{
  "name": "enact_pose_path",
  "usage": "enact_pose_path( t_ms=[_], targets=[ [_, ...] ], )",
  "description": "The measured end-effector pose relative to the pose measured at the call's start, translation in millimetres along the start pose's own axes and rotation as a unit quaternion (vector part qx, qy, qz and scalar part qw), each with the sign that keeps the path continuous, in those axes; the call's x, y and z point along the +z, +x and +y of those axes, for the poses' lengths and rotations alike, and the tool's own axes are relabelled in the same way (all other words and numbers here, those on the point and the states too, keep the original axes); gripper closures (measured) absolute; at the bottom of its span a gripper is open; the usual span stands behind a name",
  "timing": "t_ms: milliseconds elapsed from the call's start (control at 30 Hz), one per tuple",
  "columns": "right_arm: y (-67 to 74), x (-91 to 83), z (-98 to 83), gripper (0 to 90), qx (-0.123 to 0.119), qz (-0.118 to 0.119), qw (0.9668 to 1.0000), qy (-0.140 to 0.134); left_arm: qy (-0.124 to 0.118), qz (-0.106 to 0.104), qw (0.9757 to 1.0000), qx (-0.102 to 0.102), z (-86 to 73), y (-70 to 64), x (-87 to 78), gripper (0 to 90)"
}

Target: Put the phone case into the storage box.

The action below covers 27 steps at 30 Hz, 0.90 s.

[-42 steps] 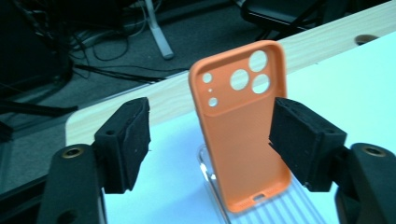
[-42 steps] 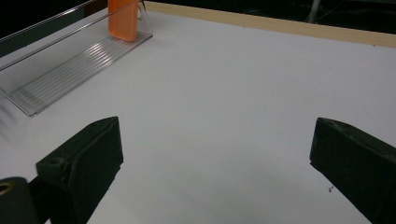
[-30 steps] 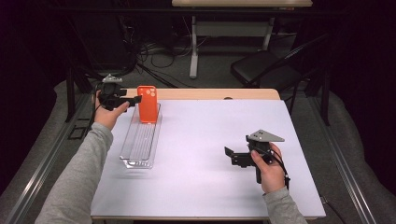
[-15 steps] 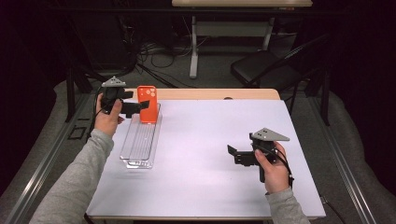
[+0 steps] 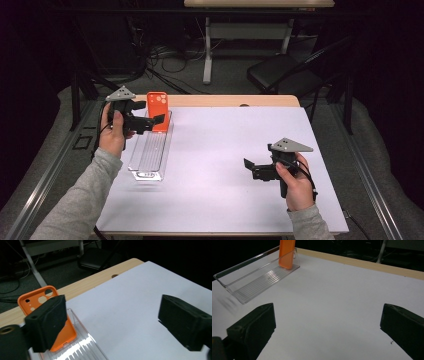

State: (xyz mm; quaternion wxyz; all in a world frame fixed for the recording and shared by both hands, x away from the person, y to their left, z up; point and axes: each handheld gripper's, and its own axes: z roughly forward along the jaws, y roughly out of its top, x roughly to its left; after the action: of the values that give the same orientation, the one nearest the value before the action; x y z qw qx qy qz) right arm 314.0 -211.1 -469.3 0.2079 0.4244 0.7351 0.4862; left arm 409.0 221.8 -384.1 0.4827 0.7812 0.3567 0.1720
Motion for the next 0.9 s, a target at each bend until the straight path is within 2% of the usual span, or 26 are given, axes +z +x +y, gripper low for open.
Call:
enact_pose_path(
  t_ms=[33, 167, 367, 533, 567, 600, 767, 900],
  targets=[
    [0.2, -1.3, -0.7, 0.0, 0.0, -0.003, 1.0, 0.001, -0.002, -0.004, 1.0, 0.002, -0.6, -2.1, -1.7, 5.3],
    [-0.4, -8.2, -3.0, 0.0, 0.009, 0.011, 0.9999, -0.001, -0.012, -0.005, 0.9999, -0.001, -5.2, -9.2, -8.5, 1.3],
    [-2.8, -17.6, -6.6, 0.0, 0.003, 0.007, 1.0, 0.001, -0.027, -0.013, 0.9995, -0.006, -16.4, -18.4, -17.9, 0.7],
    [-6.1, -24.6, -10.7, 0.0, 0.005, 0.002, 1.0, 0.003, -0.033, -0.04, 0.9985, 0.02, -30.0, -32.3, -26.5, 0.6],
    [-6.3, -26.5, -12.1, 0.0, 0.005, 0.001, 1.0, 0.003, -0.033, -0.04, 0.9985, 0.02, -30.0, -32.3, -26.5, 0.6],
    [-6.5, -27.3, -12.7, 0.0, 0.003, 0.001, 1.0, 0.004, -0.032, -0.04, 0.9983, 0.027, -34.5, -37.9, -29.3, 0.6],
    [-4.3, -30.9, -15.8, 1.8, -0.006, 0.008, 0.9999, 0.01, -0.039, -0.05, 0.9978, 0.018, -48.1, -44.6, -35.1, 0.6],
    [-3.3, -33.4, -18.8, 4.7, -0.01, 0.004, 0.9999, 0.012, -0.045, -0.051, 0.9976, 0.006, -61.1, -46.5, -39.4, 0.7]
  ],
)
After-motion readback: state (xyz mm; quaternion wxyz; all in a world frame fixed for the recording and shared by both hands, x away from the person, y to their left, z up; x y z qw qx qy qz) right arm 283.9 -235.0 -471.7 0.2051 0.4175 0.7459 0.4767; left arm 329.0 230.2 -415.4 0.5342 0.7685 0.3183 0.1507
